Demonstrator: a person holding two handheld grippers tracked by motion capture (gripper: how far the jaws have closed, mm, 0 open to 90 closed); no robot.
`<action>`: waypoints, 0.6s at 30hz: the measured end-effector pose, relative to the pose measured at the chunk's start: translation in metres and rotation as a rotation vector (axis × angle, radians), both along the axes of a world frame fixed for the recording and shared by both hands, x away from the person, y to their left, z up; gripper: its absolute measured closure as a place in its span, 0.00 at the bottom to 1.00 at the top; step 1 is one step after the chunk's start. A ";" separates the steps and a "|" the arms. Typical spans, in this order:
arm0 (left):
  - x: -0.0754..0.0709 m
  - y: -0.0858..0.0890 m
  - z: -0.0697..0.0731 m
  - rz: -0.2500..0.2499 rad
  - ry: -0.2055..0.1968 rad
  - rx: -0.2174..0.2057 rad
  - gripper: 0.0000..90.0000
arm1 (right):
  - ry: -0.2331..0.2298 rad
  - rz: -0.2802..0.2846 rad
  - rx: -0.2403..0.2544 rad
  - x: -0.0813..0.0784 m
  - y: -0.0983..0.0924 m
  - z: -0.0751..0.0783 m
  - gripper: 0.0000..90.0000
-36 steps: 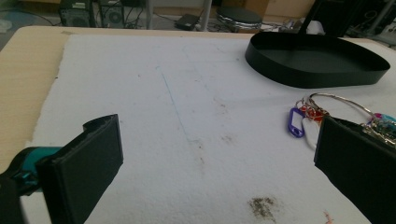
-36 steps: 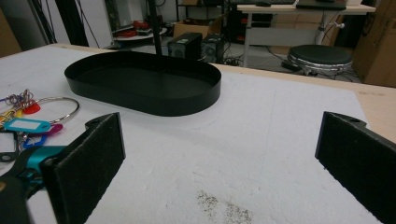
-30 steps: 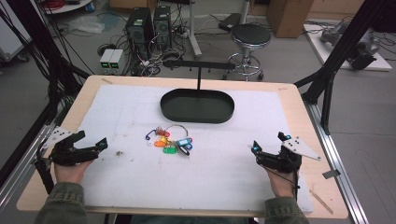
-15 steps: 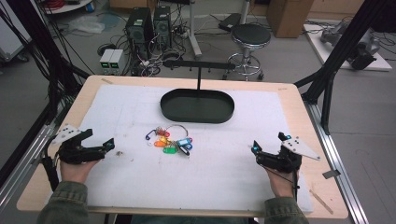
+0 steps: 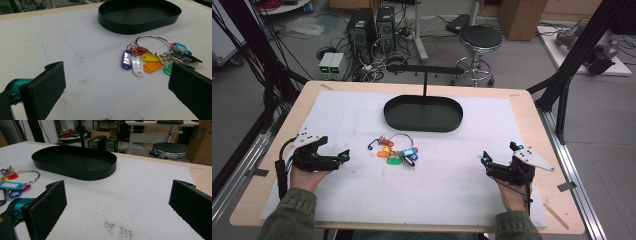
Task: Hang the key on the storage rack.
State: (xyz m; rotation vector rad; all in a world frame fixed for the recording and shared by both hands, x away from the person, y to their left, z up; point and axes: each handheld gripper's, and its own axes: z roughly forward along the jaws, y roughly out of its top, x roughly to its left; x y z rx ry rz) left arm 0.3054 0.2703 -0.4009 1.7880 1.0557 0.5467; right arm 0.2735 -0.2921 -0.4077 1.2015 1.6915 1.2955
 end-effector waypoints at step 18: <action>0.020 -0.042 0.009 -0.123 0.025 0.048 0.02 | -0.001 -0.001 -0.001 -0.001 0.000 0.000 0.00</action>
